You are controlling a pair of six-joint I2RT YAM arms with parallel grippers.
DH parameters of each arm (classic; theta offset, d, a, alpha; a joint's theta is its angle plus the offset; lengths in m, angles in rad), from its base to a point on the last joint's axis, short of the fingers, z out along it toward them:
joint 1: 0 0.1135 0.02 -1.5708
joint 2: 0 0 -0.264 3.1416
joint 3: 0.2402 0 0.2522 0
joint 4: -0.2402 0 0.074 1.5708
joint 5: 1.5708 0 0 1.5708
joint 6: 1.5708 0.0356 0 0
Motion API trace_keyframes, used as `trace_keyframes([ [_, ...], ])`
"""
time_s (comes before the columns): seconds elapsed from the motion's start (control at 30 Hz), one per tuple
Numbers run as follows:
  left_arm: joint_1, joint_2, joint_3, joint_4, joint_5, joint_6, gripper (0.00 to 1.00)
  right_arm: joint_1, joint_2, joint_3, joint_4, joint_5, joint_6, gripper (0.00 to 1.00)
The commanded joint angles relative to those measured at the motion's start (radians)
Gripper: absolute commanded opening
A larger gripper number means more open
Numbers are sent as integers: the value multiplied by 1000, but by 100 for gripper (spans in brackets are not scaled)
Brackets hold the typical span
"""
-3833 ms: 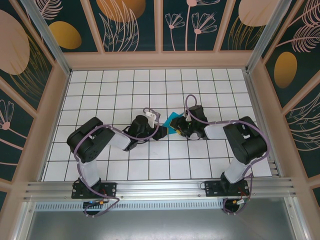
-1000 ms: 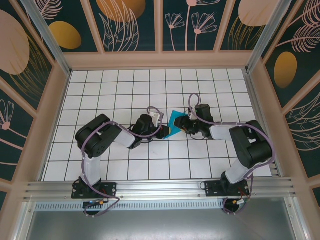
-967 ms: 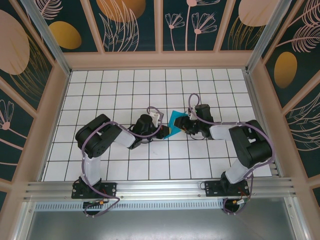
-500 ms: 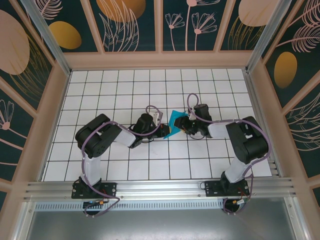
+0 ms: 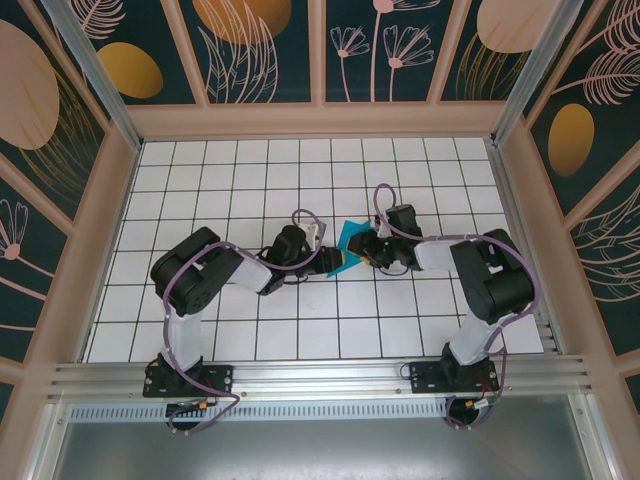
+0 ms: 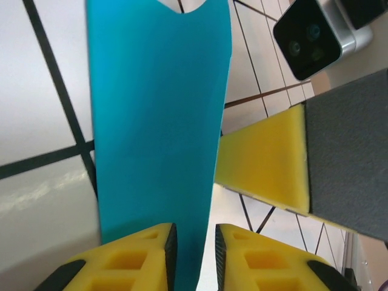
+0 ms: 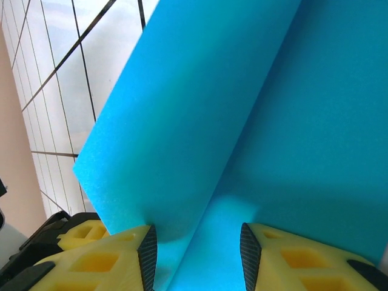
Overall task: Fold a paper plane with a square sheet of paper (pick it up from the middle)
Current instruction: Fourth fold the wing at the center of the table.
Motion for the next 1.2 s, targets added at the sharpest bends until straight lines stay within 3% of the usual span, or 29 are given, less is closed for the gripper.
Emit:
trace_keyframes([
  [0.0,6,23,31,-3,23,47,28,-1,60,18,-17,53,-25,44],
  [0.4,6,46,73,-49,27,95,20,6,78,33,-53,71,-23,45],
  [0.83,25,-111,25,-196,-53,131,34,7,90,54,-149,159,12,46],
  [1.17,25,-163,-15,-141,-72,82,31,26,140,111,-273,243,61,45],
])
